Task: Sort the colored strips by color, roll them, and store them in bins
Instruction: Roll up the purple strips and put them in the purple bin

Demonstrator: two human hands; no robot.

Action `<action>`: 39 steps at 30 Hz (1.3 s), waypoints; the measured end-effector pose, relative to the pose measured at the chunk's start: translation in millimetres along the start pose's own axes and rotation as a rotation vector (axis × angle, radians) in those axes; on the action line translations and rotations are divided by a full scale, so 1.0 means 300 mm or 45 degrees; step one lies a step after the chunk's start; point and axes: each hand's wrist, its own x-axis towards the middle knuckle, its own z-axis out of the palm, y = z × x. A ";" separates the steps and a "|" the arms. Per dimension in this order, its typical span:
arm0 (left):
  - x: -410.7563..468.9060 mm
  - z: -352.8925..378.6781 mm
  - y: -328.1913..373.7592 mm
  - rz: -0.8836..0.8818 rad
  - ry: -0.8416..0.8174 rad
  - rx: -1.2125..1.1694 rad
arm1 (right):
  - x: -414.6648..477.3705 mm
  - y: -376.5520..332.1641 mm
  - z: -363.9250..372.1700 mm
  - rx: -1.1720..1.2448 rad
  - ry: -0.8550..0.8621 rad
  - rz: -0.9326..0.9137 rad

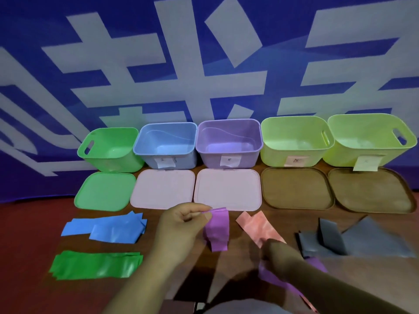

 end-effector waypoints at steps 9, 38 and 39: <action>-0.017 -0.034 -0.006 0.043 0.052 -0.009 | -0.041 0.003 -0.102 0.303 -0.112 -0.128; 0.004 -0.179 0.447 0.429 -0.138 -0.628 | -0.391 -0.581 -0.818 1.319 0.802 -0.865; 0.001 -0.188 0.455 0.426 -0.149 -0.637 | -0.389 -0.593 -0.820 1.300 0.830 -0.872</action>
